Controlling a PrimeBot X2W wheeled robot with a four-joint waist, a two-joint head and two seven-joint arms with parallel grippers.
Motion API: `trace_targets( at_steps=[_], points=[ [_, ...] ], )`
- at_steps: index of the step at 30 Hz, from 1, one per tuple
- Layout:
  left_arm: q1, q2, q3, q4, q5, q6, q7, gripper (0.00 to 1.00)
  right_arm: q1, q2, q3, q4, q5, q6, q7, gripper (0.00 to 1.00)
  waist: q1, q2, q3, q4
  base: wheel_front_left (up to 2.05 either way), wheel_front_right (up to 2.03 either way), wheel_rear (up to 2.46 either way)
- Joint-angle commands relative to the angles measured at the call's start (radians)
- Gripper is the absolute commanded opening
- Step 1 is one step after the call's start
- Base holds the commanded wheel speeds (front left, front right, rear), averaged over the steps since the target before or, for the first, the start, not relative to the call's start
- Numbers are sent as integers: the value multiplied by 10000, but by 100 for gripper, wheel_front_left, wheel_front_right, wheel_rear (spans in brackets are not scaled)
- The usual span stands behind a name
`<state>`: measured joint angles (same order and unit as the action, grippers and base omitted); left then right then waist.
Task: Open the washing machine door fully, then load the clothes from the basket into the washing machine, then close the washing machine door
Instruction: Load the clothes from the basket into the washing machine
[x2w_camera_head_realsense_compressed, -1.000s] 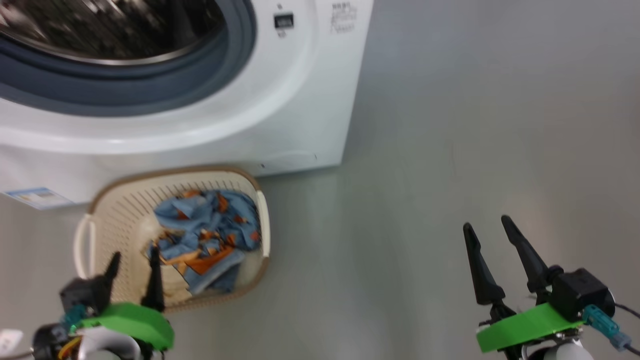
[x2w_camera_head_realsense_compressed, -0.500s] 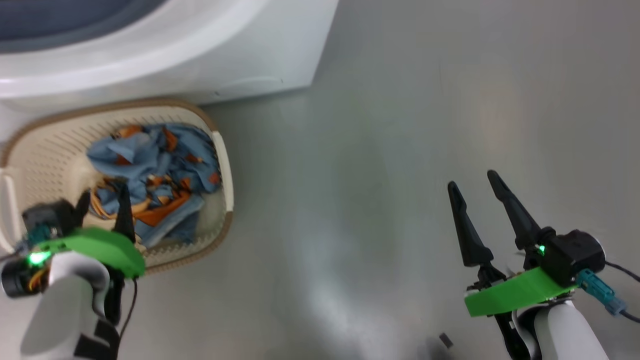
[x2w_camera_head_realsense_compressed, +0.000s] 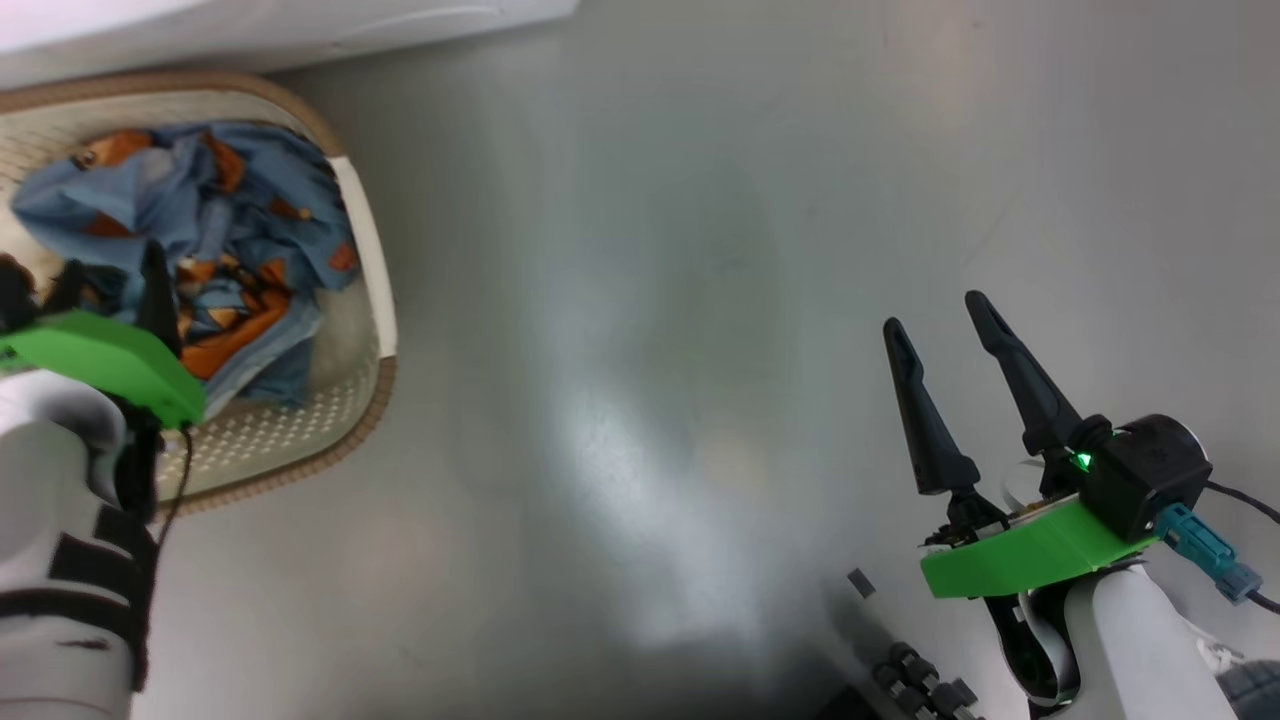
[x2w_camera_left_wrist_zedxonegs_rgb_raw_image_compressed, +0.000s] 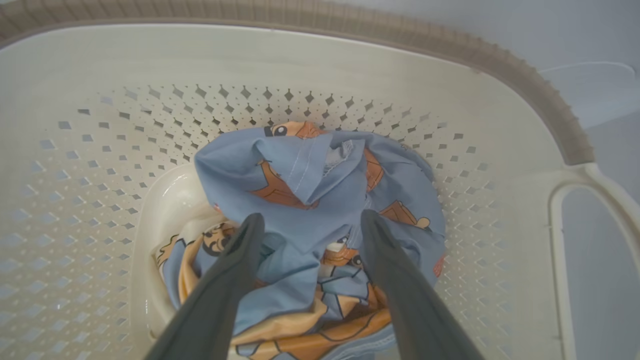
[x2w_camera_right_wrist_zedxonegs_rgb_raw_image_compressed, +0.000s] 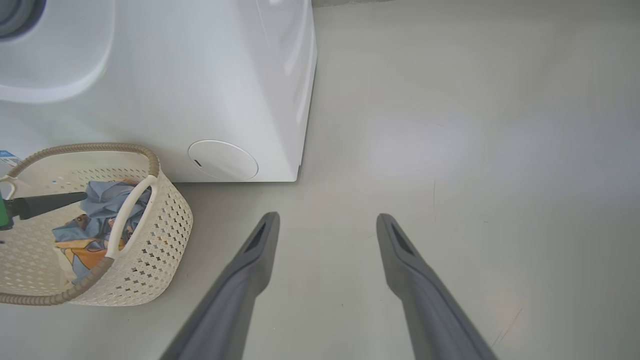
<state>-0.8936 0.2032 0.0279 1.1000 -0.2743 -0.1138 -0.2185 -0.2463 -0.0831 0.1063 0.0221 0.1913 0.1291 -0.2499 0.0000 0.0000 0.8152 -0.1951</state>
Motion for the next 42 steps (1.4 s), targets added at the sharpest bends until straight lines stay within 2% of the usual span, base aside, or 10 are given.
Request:
trace_targets(
  at_steps=[1,15,29,30,31,32,33,34,35,42],
  points=[
    [48,512,146,4,-48,-31,-2,100,167,-18,241,-237,113,16,-118,100,0,0,432,-283,0,0,0],
    [-1385,1380,-147,1055,1,-32,376,100,183,47,326,-437,233,16,-118,100,0,0,1456,-934,0,0,0],
    [-2256,1421,-973,1358,556,265,343,100,333,44,286,-694,340,16,-118,100,0,0,2139,-968,0,0,0],
    [-2288,1433,-1044,1379,611,293,335,96,336,42,276,-712,356,16,-118,100,0,0,2169,-969,0,0,0],
    [-2313,1452,-1127,1403,683,338,332,67,335,41,266,-728,373,16,-118,100,0,0,2192,-975,0,0,0],
    [-2332,1470,-1242,1423,788,399,323,47,333,40,247,-743,392,16,-118,100,0,0,2210,-978,0,0,0],
    [-2352,1466,-1315,1441,848,458,302,38,329,35,218,-757,409,16,-118,100,0,0,2222,-974,0,0,0],
    [-2366,1447,-1351,1459,865,497,278,11,325,25,189,-769,421,16,-118,100,0,0,2229,-965,0,0,0],
    [-2372,1442,-1416,1479,911,529,258,0,318,10,168,-777,411,16,-118,100,0,0,2234,-955,0,0,0],
    [-2232,1271,-1526,1497,879,734,-121,0,164,34,68,-729,412,16,-118,100,0,0,2065,-781,0,0,0]
  ],
)
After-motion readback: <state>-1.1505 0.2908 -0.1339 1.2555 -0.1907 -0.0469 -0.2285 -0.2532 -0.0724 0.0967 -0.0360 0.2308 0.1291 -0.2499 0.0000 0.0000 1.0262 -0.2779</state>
